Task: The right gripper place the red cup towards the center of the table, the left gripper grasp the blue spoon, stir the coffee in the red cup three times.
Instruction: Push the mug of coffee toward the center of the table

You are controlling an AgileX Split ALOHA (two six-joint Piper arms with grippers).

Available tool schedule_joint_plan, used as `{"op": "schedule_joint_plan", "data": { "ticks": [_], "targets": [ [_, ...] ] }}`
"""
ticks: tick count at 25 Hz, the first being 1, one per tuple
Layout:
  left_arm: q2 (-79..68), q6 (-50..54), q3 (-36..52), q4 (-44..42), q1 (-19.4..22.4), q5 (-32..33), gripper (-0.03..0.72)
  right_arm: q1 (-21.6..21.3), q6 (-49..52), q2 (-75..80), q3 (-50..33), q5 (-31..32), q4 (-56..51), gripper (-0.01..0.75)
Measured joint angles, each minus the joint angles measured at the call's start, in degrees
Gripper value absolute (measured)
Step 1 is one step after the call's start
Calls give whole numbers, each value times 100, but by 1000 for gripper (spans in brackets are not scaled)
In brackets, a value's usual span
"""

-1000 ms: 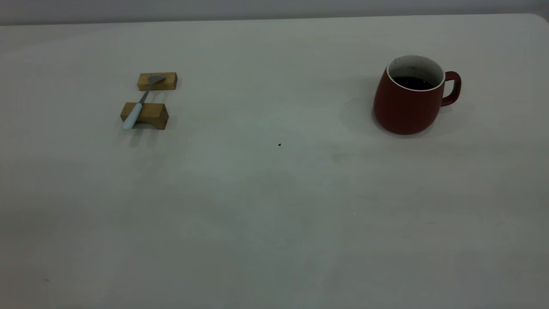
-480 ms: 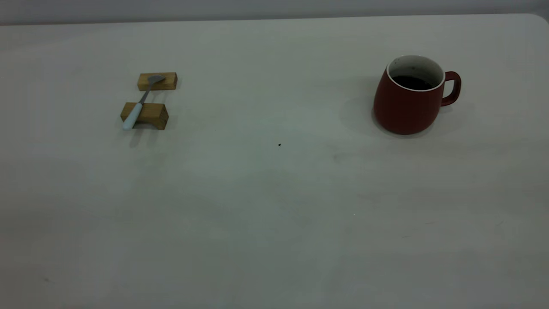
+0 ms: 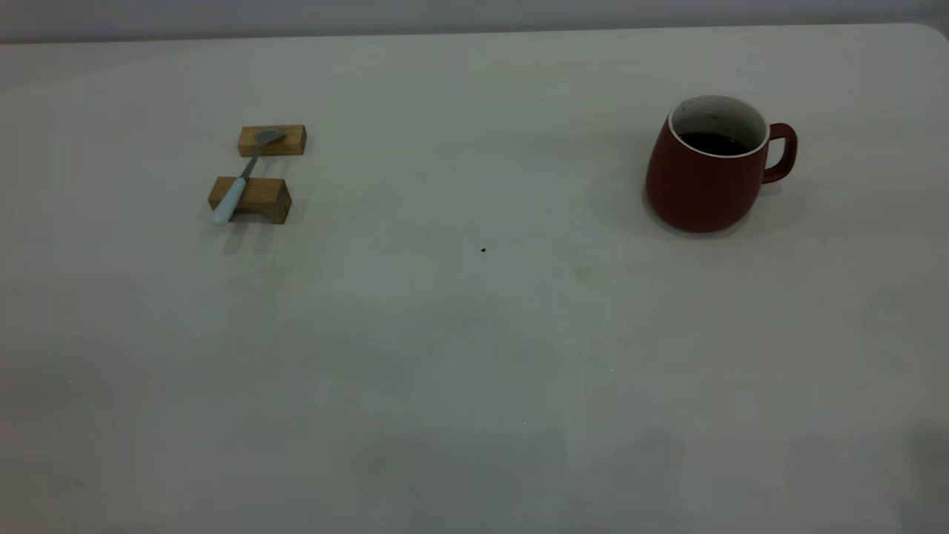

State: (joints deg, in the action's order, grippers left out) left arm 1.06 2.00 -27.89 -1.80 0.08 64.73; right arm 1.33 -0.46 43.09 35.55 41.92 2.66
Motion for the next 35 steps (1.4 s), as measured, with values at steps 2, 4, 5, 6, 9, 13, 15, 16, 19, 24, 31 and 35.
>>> {"op": "schedule_joint_plan", "data": {
  "ticks": [2, 4, 5, 6, 9, 13, 15, 16, 19, 24, 31, 35],
  "targets": [
    [0, 0, 0, 0, 0, 0, 577, 0, -355, 675, 235, -155, 30, 728],
    [0, 0, 0, 0, 0, 0, 577, 0, -765, 1357, 572, -184, 38, 728],
    [0, 0, 0, 0, 0, 0, 577, 0, -907, 1721, 728, -184, 42, 727],
    [0, 0, 0, 0, 0, 0, 577, 0, -1027, 2075, 924, -189, 51, 727],
    [0, 0, 0, 0, 0, 0, 577, 0, -1362, 2983, 1421, -222, 76, 725],
    [0, 0, 0, 0, 0, 0, 577, 0, -2059, 3981, 1881, -270, 106, 722],
    [0, 0, 0, 0, 0, 0, 577, 52, -2693, 4396, 2056, -391, 114, 716],
    [0, 0, 0, 0, 0, 0, 577, 107, -2963, 4610, 2143, -472, 114, 714],
    [0, 0, 0, 0, 0, 0, 577, 310, -3569, 5223, 2420, -598, 114, 711],
    [0, 0, 0, 0, 0, 0, 577, 584, -4092, 6324, 2972, -631, 148, 695],
    [0, 0, 0, 0, 0, 0, 577, 727, -5475, 7727, 3752, -771, 297, 675],
    [0, 0, 0, 0, 0, 0, 577, 731, -5723, 8488, 4360, -765, 448, 672]
  ]
}}
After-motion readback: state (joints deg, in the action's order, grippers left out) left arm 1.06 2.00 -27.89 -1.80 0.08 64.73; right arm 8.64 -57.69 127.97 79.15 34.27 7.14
